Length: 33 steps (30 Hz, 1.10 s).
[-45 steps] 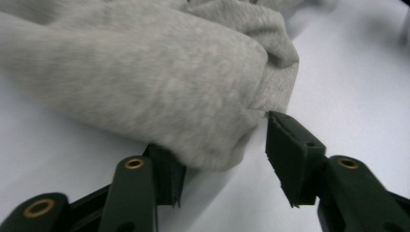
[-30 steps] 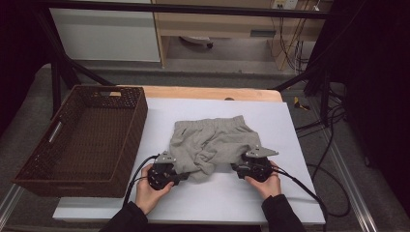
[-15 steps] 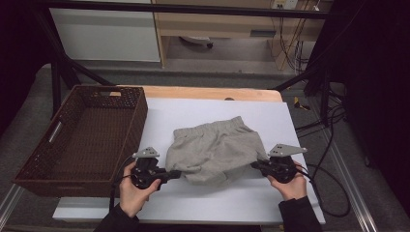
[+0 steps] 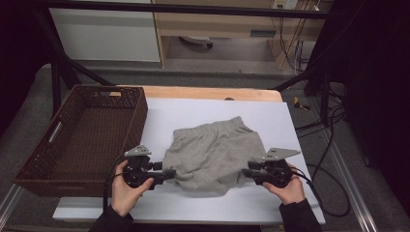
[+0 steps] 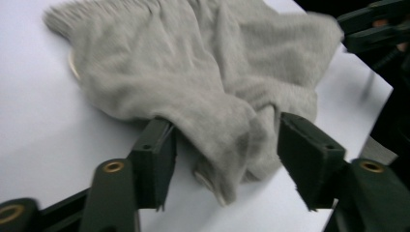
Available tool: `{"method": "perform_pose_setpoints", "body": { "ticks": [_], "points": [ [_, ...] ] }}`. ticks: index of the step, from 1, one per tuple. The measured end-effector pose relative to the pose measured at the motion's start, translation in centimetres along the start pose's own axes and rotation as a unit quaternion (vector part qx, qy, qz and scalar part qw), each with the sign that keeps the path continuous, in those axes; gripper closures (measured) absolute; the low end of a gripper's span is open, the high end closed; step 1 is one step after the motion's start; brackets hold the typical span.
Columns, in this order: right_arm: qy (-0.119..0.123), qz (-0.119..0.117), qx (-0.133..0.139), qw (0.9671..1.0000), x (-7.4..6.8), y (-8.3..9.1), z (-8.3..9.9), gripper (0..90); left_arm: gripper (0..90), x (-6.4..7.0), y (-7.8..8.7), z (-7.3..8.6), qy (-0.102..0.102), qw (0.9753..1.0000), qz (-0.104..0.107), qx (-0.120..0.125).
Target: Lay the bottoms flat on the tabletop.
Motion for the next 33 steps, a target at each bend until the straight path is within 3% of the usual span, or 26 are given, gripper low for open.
{"method": "perform_pose_setpoints", "body": {
  "ticks": [2, 4, 8, 11, 13, 15, 17, 21, 22, 25, 28, 30, 33],
  "points": [
    [-0.012, 0.019, 0.03, 0.9993, 0.7, 1.1, -0.2, 49.8, 31.1, -0.3, -0.1, -0.5, 0.002, 0.9999, -0.009, 0.007],
    [-0.03, 0.059, 0.038, 0.9971, 2.0, 1.3, -0.1, 44.0, 30.3, -0.8, -0.6, -1.0, 0.006, 0.9998, -0.018, 0.009],
    [-0.049, 0.12, 0.006, 0.9915, 5.0, -0.8, 1.0, 37.5, 26.6, -2.2, -2.4, -2.2, 0.006, 0.9989, -0.046, 0.004],
    [-0.063, 0.144, -0.027, 0.9872, 6.7, -3.0, 2.2, 37.3, 25.4, -3.5, -4.4, -2.7, 0.018, 0.998, -0.058, -0.013],
    [-0.068, 0.157, -0.046, 0.9841, 7.6, -3.9, 2.9, 38.2, 26.8, -4.3, -5.9, -2.9, 0.02, 0.9966, -0.078, -0.018],
    [-0.082, 0.158, -0.055, 0.9824, 7.9, -4.5, 3.5, 41.4, 29.0, -4.9, -6.9, -3.0, 0.022, 0.9947, -0.097, -0.026],
    [-0.084, 0.144, -0.056, 0.9845, 7.8, -4.7, 3.9, 47.7, 35.1, -5.6, -7.7, -3.2, 0.021, 0.9928, -0.114, -0.028],
    [-0.077, 0.134, -0.065, 0.9859, 7.4, -4.3, 4.0, 79.5, 46.0, -6.6, -8.6, -3.6, 0.038, 0.9927, -0.11, -0.03],
    [-0.071, 0.135, -0.067, 0.986, 7.3, -4.0, 4.0, 83.5, 47.1, -6.7, -8.8, -3.6, 0.038, 0.9929, -0.108, -0.032],
    [-0.07, 0.142, -0.071, 0.9848, 7.5, -2.5, 4.2, 85.2, 51.4, -6.7, -9.3, -3.9, 0.027, 0.9927, -0.111, -0.038],
    [-0.064, 0.149, -0.083, 0.9833, 7.5, -1.0, 4.5, 85.2, 53.8, -6.9, -9.5, -3.9, 0.031, 0.9928, -0.111, -0.035],
    [-0.063, 0.143, -0.083, 0.9842, 7.3, -0.4, 4.6, 83.6, 54.3, -7.1, -9.6, -3.9, 0.031, 0.9924, -0.113, -0.037],
    [-0.053, 0.144, -0.062, 0.9862, 7.6, -0.6, 4.1, 66.8, 56.3, -7.5, -9.7, -3.8, 0.036, 0.9921, -0.114, -0.038]
  ]
}}
Point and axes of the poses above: each handheld gripper's, and its own axes: y roughly backward along the jaws, z roughly out of its underside, x roughly to its right, the point moved 1 cm from there along -y, roughly forward along the jaws, and after that the axes turned 6 degrees about y, right-handed, at the moved point
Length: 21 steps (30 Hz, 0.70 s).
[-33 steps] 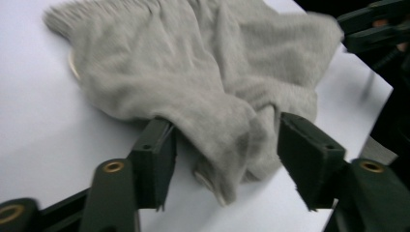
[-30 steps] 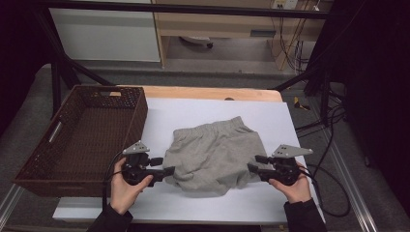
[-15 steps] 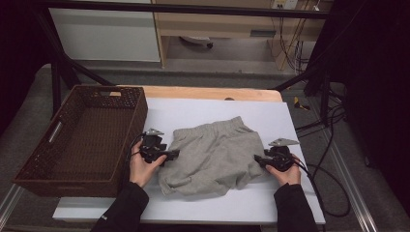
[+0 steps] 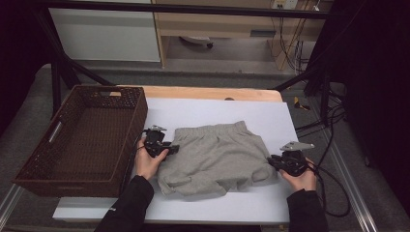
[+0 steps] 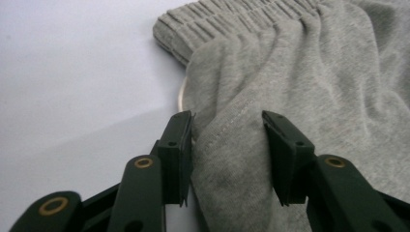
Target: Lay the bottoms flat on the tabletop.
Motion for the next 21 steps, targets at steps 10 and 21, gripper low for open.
{"method": "perform_pose_setpoints", "body": {
  "ticks": [10, 21],
  "points": [
    [-0.019, 0.022, 0.012, 0.9995, 2.0, -5.8, -3.8, 44.6, 78.9, -0.3, -0.3, -0.5, -0.007, 0.9998, 0.004, -0.021],
    [-0.024, -0.012, 0.008, 0.9996, 2.5, -7.0, -5.2, 85.7, 83.7, 0.6, 2.0, -3.9, -0.039, 0.9991, -0.011, 0.015]
  ]
}}
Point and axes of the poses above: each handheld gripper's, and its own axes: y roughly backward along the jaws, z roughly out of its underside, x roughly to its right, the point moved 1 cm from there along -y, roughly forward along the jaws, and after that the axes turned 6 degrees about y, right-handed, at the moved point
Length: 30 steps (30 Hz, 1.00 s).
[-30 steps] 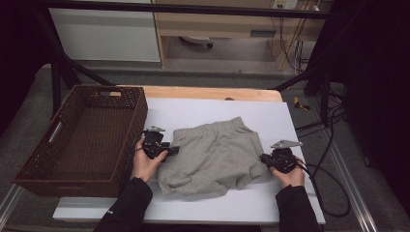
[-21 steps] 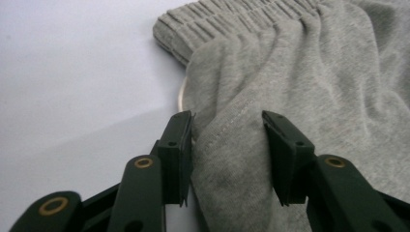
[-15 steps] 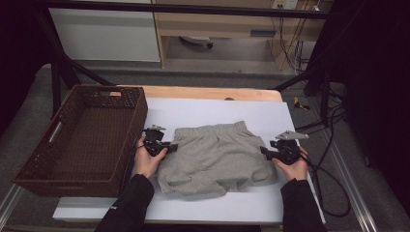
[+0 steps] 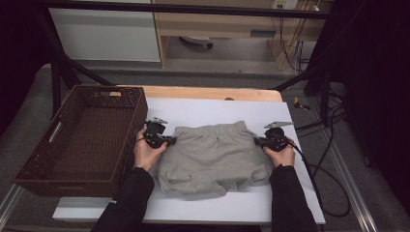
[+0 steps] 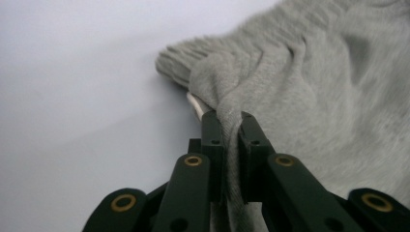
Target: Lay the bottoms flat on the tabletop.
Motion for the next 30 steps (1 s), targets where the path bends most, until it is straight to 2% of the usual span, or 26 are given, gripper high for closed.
{"method": "perform_pose_setpoints", "body": {
  "ticks": [2, 4, 5, 6, 7, 8, 9, 10, 11, 13, 14, 18, 19, 22, 26, 28, 30],
  "points": [
    [-0.009, 0.021, 0.04, 0.9989, 0.4, 0.8, -1.0, 85.8, 83.7, -0.4, 0.5, -1.8, 0.003, 0.9996, -0.008, 0.028],
    [-0.017, 0.057, 0.086, 0.9945, 0.8, 1.4, -2.1, 85.7, 83.0, -0.8, 0.5, -3.6, 0.014, 0.9985, -0.016, 0.05],
    [-0.017, 0.079, 0.105, 0.9912, 0.9, 1.5, -2.5, 85.0, 80.9, -1.0, 0.3, -4.3, 0.014, 0.9975, -0.019, 0.066],
    [-0.015, 0.098, 0.115, 0.9883, 1.0, 1.5, -2.8, 81.5, 73.9, -1.1, 0.1, -4.8, 0.021, 0.9966, -0.025, 0.076],
    [-0.009, 0.114, 0.116, 0.9867, 1.1, 1.2, -3.0, 71.9, 62.4, -1.1, -0.2, -5.0, 0.038, 0.9961, -0.025, 0.076],
    [-0.007, 0.117, 0.097, 0.9885, 1.0, 0.9, -3.0, 63.6, 54.2, -1.1, -0.3, -4.9, 0.049, 0.9961, -0.017, 0.072],
    [-0.006, 0.111, 0.076, 0.991, 0.8, 0.6, -2.8, 54.6, 50.5, -1.0, -0.2, -4.7, 0.05, 0.9964, -0.012, 0.067],
    [-0.005, 0.103, 0.068, 0.9923, 0.6, 0.6, -2.5, 50.8, 46.6, -0.8, 0.0, -4.4, 0.043, 0.997, -0.011, 0.064],
    [0.0, 0.097, 0.076, 0.9923, 0.3, 0.8, -2.2, 50.4, 40.9, -0.6, 0.3, -4.0, 0.038, 0.9971, -0.013, 0.064],
    [-0.007, 0.07, 0.081, 0.9942, -0.2, 1.3, -1.5, 41.5, 31.9, -0.4, 1.0, -3.0, 0.036, 0.9974, -0.006, 0.062],
    [-0.01, 0.063, 0.081, 0.9947, -0.5, 1.7, -1.3, 37.3, 27.8, -0.3, 1.3, -2.7, 0.033, 0.9976, -0.004, 0.061],
    [-0.014, 0.032, 0.099, 0.9945, -1.7, 3.4, -0.4, 28.5, 16.2, 0.5, 2.8, -0.6, 0.019, 0.9981, 0.012, 0.057],
    [-0.013, 0.025, 0.096, 0.995, -2.1, 3.8, -0.3, 25.5, 14.0, 0.7, 3.1, -0.1, 0.016, 0.9982, 0.017, 0.055],
    [-0.014, 0.006, 0.103, 0.9946, -3.1, 4.8, 0.1, 22.2, 8.3, 1.4, 3.7, 1.3, 0.006, 0.9981, 0.039, 0.046],
    [-0.012, -0.006, 0.101, 0.9948, -4.2, 5.9, 0.8, 20.9, 3.6, 2.3, 4.0, 3.1, -0.013, 0.9974, 0.064, 0.03],
    [-0.012, -0.011, 0.096, 0.9952, -4.6, 6.2, 1.2, 20.0, 3.2, 2.5, 4.1, 4.1, -0.015, 0.9972, 0.07, 0.024],
    [-0.017, -0.016, 0.097, 0.995, -4.8, 6.6, 1.5, 18.6, 3.2, 2.6, 4.2, 4.9, -0.018, 0.9975, 0.066, 0.017]
  ]
}}
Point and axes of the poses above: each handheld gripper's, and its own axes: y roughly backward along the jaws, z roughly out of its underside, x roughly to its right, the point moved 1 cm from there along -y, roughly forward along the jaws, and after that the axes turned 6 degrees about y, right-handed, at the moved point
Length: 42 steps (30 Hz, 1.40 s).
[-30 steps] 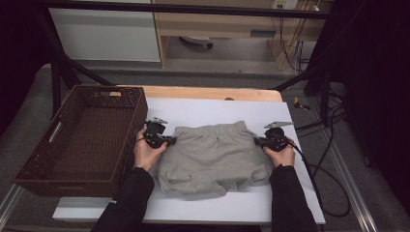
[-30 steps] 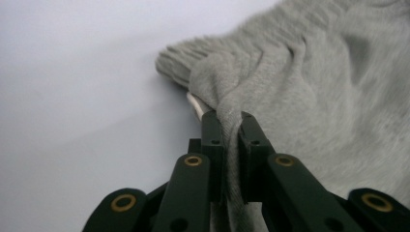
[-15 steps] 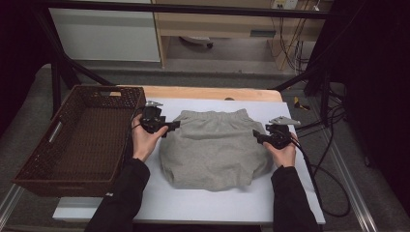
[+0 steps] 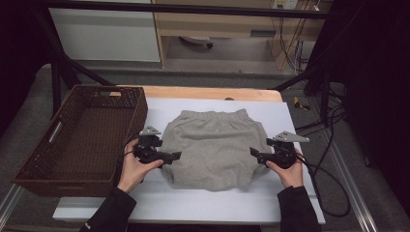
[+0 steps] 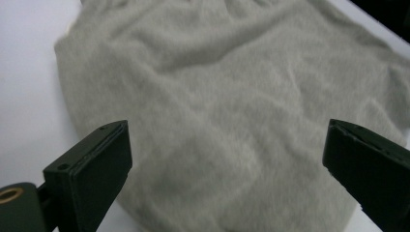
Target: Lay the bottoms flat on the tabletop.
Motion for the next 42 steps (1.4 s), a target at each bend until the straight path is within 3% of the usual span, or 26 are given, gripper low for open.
{"method": "perform_pose_setpoints", "body": {
  "ticks": [2, 5, 10, 12, 16, 21, 28, 35, 37, 39, 42],
  "points": [
    [-0.009, -0.01, 0.005, 0.9999, -0.3, 0.4, 0.3, 16.5, 4.2, 0.1, 0.3, 1.0, 0.002, 1.0, 0.003, 0.003],
    [-0.002, -0.014, 0.002, 0.9999, -0.9, 0.9, 1.0, 16.4, 8.0, 0.3, 0.7, 2.1, 0.002, 1.0, -0.001, -0.001],
    [0.003, -0.029, -0.006, 0.9996, -1.7, 1.7, 2.2, 23.7, 27.0, 1.1, 1.5, 3.9, -0.009, 1.0, -0.001, 0.001],
    [0.005, -0.025, -0.007, 0.9997, -1.9, 2.1, 2.8, 29.7, 36.8, 1.5, 1.7, 4.7, 0.006, 0.9998, 0.021, 0.001],
    [-0.005, -0.009, -0.013, 0.9999, -1.8, 2.7, 3.6, 38.9, 49.3, 2.2, 1.3, 5.8, 0.006, 0.9993, 0.029, -0.024],
    [-0.006, -0.004, -0.029, 0.9996, -1.8, 3.3, 4.5, 46.1, 56.8, 2.8, 0.1, 6.5, -0.008, 0.9982, 0.03, -0.051],
    [0.006, -0.005, -0.072, 0.9973, -2.5, 1.9, 5.8, 49.9, 65.6, 2.5, -0.6, 6.9, -0.006, 0.9981, 0.019, -0.059],
    [0.011, -0.013, -0.077, 0.9969, -3.9, 0.4, 5.8, 44.0, 76.8, 2.5, -0.8, 6.7, -0.003, 0.9975, 0.016, -0.069],
    [0.023, -0.02, -0.092, 0.9953, -4.4, -0.2, 5.9, 48.8, 79.2, 2.5, -0.8, 6.7, -0.003, 0.9972, 0.019, -0.073],
    [0.041, -0.01, -0.098, 0.9943, -4.9, -0.4, 6.0, 55.8, 80.3, 2.5, -0.8, 6.7, -0.003, 0.9973, 0.02, -0.07],
    [0.038, -0.021, -0.103, 0.9937, -4.9, -0.2, 5.9, 80.5, 81.9, 2.5, -0.7, 6.7, 0.004, 0.9971, 0.023, -0.072]
  ]
}}
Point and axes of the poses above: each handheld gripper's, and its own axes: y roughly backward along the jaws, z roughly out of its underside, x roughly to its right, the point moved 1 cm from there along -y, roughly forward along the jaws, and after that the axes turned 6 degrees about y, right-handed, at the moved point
